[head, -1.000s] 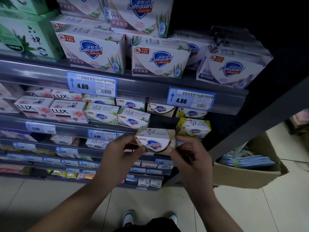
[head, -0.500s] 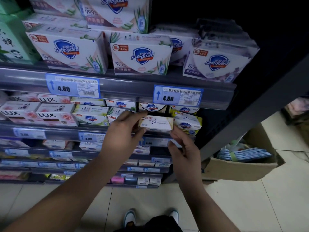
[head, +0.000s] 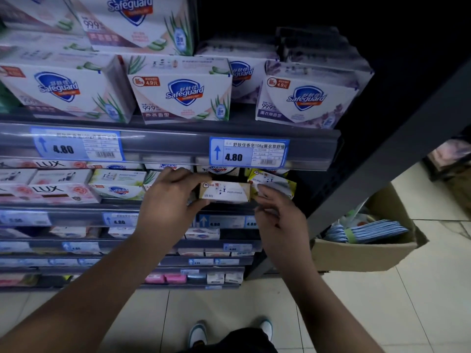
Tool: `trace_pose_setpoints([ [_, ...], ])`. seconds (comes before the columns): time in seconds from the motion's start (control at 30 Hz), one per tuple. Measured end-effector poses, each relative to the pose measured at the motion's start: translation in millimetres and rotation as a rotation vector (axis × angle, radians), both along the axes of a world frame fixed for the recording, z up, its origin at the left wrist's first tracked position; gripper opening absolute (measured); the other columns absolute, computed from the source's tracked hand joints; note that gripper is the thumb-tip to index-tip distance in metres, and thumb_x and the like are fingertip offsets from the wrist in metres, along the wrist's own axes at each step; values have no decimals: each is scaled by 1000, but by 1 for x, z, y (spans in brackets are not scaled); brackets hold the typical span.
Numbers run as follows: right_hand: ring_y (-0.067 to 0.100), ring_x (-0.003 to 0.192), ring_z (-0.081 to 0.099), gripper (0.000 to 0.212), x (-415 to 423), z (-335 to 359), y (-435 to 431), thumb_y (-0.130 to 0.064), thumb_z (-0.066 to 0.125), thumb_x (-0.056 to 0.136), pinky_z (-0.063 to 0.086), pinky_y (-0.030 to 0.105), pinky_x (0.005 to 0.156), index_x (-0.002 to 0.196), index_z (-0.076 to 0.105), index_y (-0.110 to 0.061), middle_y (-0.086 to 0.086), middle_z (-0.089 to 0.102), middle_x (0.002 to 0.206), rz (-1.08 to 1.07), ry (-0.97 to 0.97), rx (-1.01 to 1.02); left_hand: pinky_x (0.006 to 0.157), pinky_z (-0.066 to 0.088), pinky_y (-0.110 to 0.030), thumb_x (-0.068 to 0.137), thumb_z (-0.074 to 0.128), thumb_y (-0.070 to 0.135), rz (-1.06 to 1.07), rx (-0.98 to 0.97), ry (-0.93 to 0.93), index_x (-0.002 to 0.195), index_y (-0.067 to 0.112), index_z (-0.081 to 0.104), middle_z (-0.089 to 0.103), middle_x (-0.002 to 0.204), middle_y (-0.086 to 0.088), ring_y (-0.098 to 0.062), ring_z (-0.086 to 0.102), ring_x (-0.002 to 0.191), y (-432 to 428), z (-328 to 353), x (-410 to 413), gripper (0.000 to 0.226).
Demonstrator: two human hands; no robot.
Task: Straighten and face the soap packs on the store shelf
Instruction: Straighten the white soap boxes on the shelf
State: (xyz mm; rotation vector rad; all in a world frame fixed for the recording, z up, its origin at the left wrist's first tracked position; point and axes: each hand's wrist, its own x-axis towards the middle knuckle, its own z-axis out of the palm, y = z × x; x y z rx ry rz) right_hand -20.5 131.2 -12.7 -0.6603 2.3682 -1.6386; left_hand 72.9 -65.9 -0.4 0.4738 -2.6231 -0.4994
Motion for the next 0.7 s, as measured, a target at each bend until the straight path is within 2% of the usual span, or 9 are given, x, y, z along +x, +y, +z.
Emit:
trace_pose_setpoints([
  [0.13, 14, 94, 69, 48, -23, 8, 0, -4, 61, 91, 54, 22, 79, 135, 60, -23, -1, 52, 138, -33, 265, 185, 91, 48, -40, 72, 91, 24, 32, -64, -19, 115, 17, 77, 71, 109, -7, -34, 60, 102, -8, -9, -5, 46],
  [0.2, 25, 101, 67, 53, -33, 8, -7, -13, 62, 93, 55, 34, 82, 143, 51, -23, 3, 48, 145, -12, 301, 386, 92, 45, -40, 75, 89, 27, 21, -82, -24, 117, 18, 76, 73, 112, -5, -32, 62, 103, -10, -11, -7, 45],
  [0.27, 31, 110, 63, 51, -39, 6, -10, -15, 60, 96, 49, 33, 80, 145, 49, -20, 8, 49, 148, -15, 338, 520, 95, 46, -41, 78, 86, 30, 25, -79, -35, 121, 20, 75, 74, 116, -2, -31, 63, 107, -11, -12, -9, 45],
  [0.33, 35, 108, 64, 43, -41, 5, -8, -10, 57, 97, 42, 30, 73, 140, 55, -17, 8, 54, 145, -49, 371, 543, 97, 44, -42, 81, 83, 32, 36, -68, -43, 124, 23, 73, 73, 118, 0, -30, 62, 110, -12, -12, -11, 45],
  [0.43, 35, 103, 65, 38, -41, 3, -5, -4, 56, 94, 42, 32, 71, 131, 59, -15, 7, 58, 138, -56, 402, 542, 96, 42, -40, 83, 81, 33, 29, -63, -59, 127, 24, 71, 73, 121, 2, -30, 62, 110, -14, -12, -12, 46],
  [0.6, 30, 108, 65, 36, -42, 2, -2, -7, 56, 96, 45, 31, 76, 131, 61, -16, 4, 59, 138, -23, 407, 512, 93, 41, -38, 83, 82, 32, 10, -61, -37, 128, 23, 71, 73, 120, 1, -31, 61, 106, -15, -12, -11, 47],
  [0.7, 26, 100, 68, 36, -39, 4, -1, -13, 61, 96, 46, 28, 75, 131, 61, -18, 3, 61, 136, -40, 391, 431, 93, 43, -39, 81, 83, 37, 8, -37, -29, 129, 17, 69, 73, 113, -6, -34, 60, 105, -17, -9, -6, 54],
])
